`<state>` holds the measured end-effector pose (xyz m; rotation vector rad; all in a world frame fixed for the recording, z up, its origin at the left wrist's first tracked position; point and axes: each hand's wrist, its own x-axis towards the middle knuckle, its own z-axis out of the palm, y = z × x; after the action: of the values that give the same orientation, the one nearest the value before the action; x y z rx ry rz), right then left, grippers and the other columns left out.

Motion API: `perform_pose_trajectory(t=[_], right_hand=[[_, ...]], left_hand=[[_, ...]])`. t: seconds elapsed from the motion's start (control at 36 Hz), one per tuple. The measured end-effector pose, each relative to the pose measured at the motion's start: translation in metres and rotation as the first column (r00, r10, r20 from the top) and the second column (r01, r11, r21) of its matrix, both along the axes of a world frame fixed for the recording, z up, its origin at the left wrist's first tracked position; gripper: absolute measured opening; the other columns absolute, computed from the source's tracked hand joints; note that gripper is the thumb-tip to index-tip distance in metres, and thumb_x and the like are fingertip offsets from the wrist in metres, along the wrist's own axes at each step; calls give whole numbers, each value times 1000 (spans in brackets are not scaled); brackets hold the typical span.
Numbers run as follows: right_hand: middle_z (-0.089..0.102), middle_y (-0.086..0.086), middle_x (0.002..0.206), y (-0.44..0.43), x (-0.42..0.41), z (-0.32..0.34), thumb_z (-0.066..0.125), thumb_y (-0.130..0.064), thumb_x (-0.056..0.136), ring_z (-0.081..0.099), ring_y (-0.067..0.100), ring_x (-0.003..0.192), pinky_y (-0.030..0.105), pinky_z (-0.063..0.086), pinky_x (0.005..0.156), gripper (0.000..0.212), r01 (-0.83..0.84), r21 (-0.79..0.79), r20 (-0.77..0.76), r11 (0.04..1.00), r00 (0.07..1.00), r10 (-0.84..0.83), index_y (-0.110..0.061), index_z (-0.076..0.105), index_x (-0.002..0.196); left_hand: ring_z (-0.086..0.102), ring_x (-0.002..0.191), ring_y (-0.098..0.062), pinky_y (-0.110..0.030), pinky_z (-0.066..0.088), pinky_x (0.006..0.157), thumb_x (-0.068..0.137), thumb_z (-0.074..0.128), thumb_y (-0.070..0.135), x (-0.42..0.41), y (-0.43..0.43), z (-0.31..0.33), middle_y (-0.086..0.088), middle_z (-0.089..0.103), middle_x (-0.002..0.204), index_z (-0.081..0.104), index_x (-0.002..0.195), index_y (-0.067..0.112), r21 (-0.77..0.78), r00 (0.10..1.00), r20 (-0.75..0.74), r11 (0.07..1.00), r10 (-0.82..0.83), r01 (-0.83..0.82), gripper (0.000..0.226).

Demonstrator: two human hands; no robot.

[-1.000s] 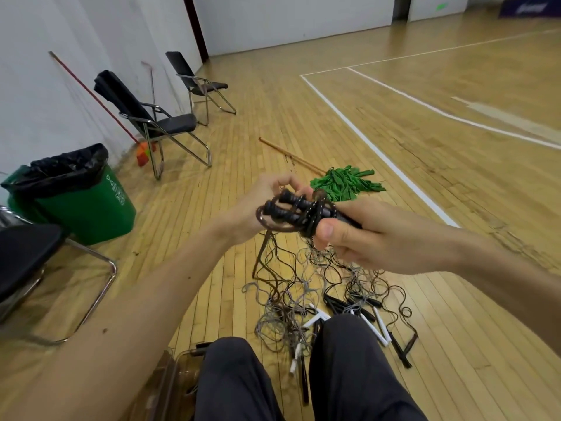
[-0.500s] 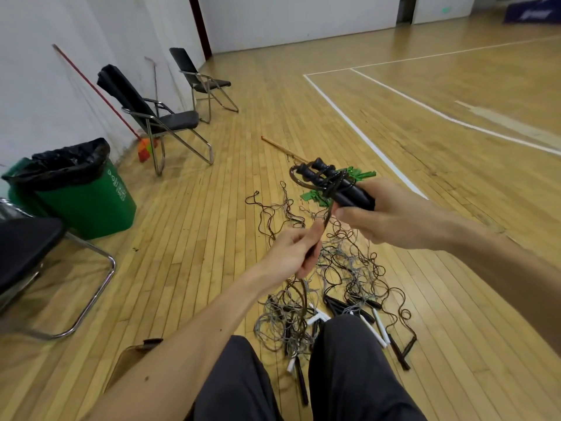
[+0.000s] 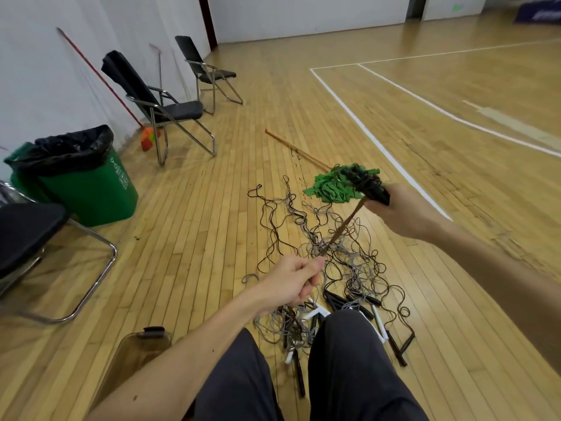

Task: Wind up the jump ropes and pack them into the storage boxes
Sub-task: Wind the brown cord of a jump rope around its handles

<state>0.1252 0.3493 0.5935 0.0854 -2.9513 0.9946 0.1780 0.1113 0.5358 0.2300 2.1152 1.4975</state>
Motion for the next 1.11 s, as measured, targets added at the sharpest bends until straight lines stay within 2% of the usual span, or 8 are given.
perform_pose_trajectory(t=[0.08,0.28,0.47,0.64,0.78,0.86,0.97,1.11], right_hand=[[49,4,65,4,-1,-13,54,-19,104,42,17,52,28,28,47,28,19,80,72,997,997,-25,-11,50,78],[48,4,65,0,-9,-29,55,-14,103,43,16,52,26,28,48,31,61,69,100,996,993,-67,-13,48,72],[62,7,75,-16,-14,-53,54,-19,103,56,17,58,28,41,51,19,58,77,199,995,977,-73,-11,54,85],[70,12,81,-36,-16,-60,53,-19,104,61,17,59,35,52,58,14,13,30,271,999,962,-21,-6,57,99],[63,4,61,-51,-8,-64,52,-16,103,55,9,40,23,46,45,20,-86,-86,359,993,927,112,-13,52,83],[60,4,61,-63,-2,-62,51,-17,104,53,11,41,24,44,45,19,-152,-92,382,984,907,176,-14,51,86],[54,3,61,-73,7,-51,53,-17,103,46,9,38,22,39,42,22,-230,-114,412,967,874,256,-11,52,83],[52,5,64,-77,21,-28,56,-20,103,47,15,49,24,41,46,23,-350,-149,463,925,802,378,-9,55,83]], left_hand=[[34,43,-10,-20,29,46,106,44,37,4,-2,2,6,42,50,55,75,12,-35,1000,-12,999,-5,5,41],[62,48,-10,-23,50,49,102,55,35,2,-11,11,3,63,58,62,92,12,-309,994,-89,950,-69,39,26],[64,56,-11,-28,59,60,101,53,39,-2,-18,50,-3,68,75,64,114,9,-729,893,-375,674,-248,-119,33],[50,62,-12,-28,44,62,102,50,40,15,-13,84,6,48,68,66,104,12,-786,608,-598,534,-523,-313,32],[34,45,-7,-20,27,45,99,60,31,15,-19,102,11,36,57,60,76,14,-682,270,-731,649,-627,-338,29],[12,42,2,-12,9,45,85,74,25,5,-26,118,12,26,51,56,61,10,-648,168,-758,700,-630,-300,34],[26,37,-7,-8,13,41,83,76,23,-7,-28,135,8,37,51,65,65,4,-627,26,-762,727,-647,-279,29],[38,40,-12,-18,34,42,91,57,36,-27,-32,159,-3,53,52,64,70,-1,-589,-127,-753,747,-646,-307,43]])
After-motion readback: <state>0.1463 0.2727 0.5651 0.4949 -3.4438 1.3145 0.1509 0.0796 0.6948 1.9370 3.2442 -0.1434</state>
